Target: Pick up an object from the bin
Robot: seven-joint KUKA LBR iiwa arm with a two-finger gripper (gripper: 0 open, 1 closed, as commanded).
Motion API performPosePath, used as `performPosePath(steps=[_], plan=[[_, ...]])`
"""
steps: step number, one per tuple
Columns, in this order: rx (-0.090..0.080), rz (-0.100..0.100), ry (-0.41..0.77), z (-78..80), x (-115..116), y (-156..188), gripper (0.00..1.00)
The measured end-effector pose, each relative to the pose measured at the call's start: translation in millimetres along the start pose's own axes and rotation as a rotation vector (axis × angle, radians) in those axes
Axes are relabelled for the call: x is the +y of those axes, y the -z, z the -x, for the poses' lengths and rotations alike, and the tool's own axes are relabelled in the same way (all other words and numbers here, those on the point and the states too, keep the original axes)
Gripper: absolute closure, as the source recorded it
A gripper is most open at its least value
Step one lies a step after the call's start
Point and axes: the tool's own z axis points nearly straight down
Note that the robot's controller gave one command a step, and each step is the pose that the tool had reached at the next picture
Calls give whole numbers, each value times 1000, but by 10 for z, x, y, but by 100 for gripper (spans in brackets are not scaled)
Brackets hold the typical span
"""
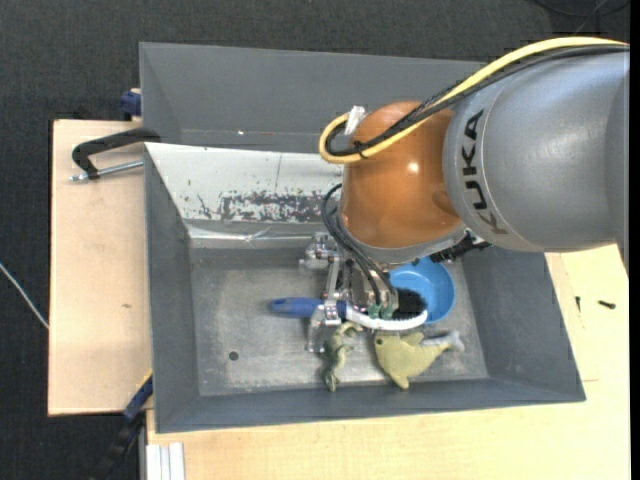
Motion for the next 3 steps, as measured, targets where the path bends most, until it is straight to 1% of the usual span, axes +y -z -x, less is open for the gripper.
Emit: performPosePath(steps=[1, 2, 3], plan=[[-11, 6, -220, 274, -549, -1080, 0], [-13, 5, -220, 277, -555, -1060, 100], [-11, 1, -62, 18, -546, 535, 100]])
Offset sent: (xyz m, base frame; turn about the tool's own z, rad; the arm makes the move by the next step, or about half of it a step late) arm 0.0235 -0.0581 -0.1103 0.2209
